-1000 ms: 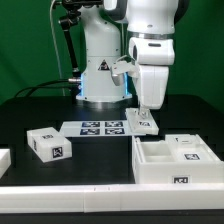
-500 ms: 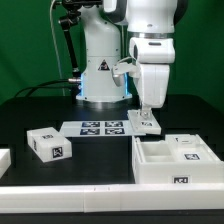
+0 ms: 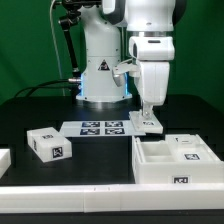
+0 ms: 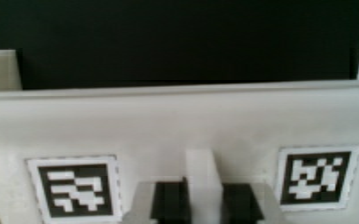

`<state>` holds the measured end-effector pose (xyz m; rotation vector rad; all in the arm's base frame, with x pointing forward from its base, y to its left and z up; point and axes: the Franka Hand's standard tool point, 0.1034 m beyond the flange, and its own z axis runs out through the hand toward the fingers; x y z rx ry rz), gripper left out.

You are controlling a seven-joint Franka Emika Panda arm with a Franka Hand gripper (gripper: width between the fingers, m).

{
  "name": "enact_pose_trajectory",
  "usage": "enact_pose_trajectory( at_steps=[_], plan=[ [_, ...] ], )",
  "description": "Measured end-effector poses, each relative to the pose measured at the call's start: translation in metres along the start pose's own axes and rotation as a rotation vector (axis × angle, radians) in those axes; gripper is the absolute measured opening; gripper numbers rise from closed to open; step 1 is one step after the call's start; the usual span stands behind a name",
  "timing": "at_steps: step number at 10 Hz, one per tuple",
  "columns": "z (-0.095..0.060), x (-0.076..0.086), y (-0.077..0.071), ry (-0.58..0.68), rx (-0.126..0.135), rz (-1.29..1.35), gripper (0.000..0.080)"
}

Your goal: Assemble cabinet

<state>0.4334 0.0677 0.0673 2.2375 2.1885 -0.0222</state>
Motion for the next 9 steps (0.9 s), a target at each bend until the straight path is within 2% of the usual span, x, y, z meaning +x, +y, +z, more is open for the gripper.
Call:
enact_pose_trajectory(
  at_steps=[1, 7, 9],
  plan=[
    [0.000, 0.001, 0.000, 0.006, -0.010, 0.001, 0.0068],
    [0.000, -0.009, 0.006, 0.006, -0.003, -0.021, 0.0068],
    [-0.002, -0.008, 0.009, 0.000, 0.007, -0.022, 0.0068]
  ],
)
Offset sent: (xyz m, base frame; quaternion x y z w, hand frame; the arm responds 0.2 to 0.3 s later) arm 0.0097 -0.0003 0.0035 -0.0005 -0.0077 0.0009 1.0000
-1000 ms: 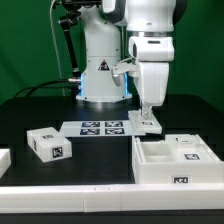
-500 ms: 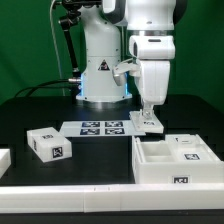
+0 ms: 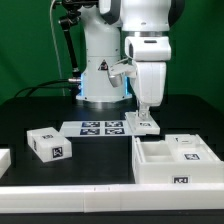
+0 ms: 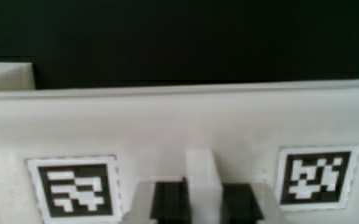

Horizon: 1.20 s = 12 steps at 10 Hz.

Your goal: Assemble cabinet

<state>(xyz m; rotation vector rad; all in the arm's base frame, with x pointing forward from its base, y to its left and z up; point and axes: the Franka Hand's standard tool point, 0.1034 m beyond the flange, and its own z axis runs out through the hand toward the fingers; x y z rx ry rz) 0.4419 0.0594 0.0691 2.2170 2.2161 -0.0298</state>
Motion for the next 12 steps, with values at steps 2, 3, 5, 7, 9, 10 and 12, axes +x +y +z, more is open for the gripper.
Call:
enact_pose_trajectory(
  at_steps=[2, 3, 5, 7, 9, 10, 12],
  plan=[
    [-0.0010, 0.0024, 0.0054, -0.003, 0.006, 0.005, 0.0068],
    [-0.0004, 0.0042, 0.0081, -0.001, 0.007, 0.009, 0.0068],
    [0.0015, 0.0040, 0.0093, 0.000, 0.011, 0.012, 0.0068],
    [0.0017, 0.0035, 0.0093, 0.000, 0.011, 0.012, 0.0068],
    [0.0026, 0.0005, 0.0098, 0.005, 0.011, 0.008, 0.0068],
    [0.0028, 0.0005, 0.0097, 0.005, 0.011, 0.008, 0.0068],
    [0.0061, 0.0000, 0.0111, 0.012, 0.017, 0.022, 0.0068]
  ],
)
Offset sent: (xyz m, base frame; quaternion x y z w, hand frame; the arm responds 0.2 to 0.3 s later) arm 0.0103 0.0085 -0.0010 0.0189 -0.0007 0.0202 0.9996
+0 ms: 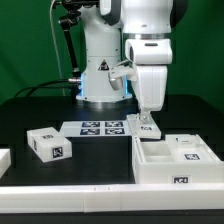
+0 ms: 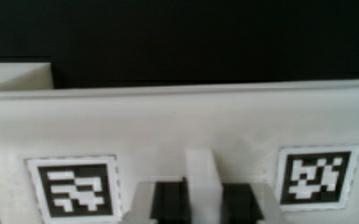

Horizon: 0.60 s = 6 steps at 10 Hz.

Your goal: Assemble cabinet

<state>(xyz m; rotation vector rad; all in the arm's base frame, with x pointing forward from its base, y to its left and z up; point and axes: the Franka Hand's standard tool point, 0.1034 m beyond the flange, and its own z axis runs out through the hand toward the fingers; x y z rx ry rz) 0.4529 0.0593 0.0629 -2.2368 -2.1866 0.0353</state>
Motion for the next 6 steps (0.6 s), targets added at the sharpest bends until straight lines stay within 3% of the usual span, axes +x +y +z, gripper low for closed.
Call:
enact_pose_trajectory(
  at_steps=[6],
  plan=[
    [0.0045, 0.0038, -0.0003, 0.002, 0.008, 0.008, 0.0068]
  ],
)
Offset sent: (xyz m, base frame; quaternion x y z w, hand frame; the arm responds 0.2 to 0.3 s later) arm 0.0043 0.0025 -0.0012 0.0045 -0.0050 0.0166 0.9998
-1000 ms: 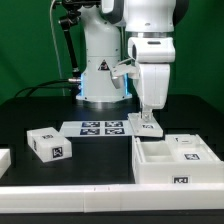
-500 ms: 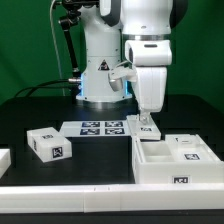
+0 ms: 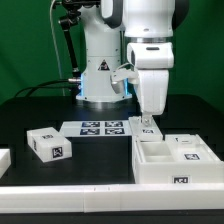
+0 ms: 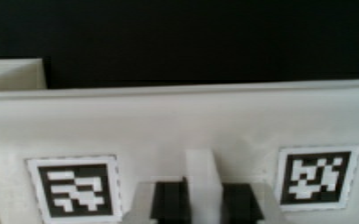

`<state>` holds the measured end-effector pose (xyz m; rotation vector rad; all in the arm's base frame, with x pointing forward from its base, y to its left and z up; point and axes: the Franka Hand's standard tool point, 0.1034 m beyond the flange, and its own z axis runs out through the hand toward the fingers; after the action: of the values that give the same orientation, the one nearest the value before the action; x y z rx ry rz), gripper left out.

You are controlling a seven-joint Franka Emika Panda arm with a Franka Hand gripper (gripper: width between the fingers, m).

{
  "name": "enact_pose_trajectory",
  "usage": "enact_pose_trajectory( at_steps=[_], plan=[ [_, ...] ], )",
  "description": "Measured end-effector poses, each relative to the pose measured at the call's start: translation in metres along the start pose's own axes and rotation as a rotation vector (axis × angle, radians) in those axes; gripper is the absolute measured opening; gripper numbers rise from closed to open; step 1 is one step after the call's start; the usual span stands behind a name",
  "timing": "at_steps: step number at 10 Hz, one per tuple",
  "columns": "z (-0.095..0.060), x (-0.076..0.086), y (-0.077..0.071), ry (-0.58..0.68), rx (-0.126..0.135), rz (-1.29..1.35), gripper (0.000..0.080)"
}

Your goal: Assemble cabinet

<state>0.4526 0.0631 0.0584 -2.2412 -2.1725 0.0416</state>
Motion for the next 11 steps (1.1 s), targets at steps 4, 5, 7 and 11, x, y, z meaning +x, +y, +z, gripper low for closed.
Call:
enact_pose_trajectory(
  at_steps=[4, 5, 7, 11],
  plan=[
    [-0.0015, 0.0003, 0.0018, 0.003, -0.011, 0.000, 0.0068],
    [-0.0006, 0.0003, 0.0012, 0.003, -0.008, 0.000, 0.0068],
    [-0.0002, 0.0024, 0.0017, 0.006, -0.013, 0.005, 0.0068],
    [-0.0003, 0.0041, 0.0028, 0.007, -0.016, 0.010, 0.0068]
  ],
)
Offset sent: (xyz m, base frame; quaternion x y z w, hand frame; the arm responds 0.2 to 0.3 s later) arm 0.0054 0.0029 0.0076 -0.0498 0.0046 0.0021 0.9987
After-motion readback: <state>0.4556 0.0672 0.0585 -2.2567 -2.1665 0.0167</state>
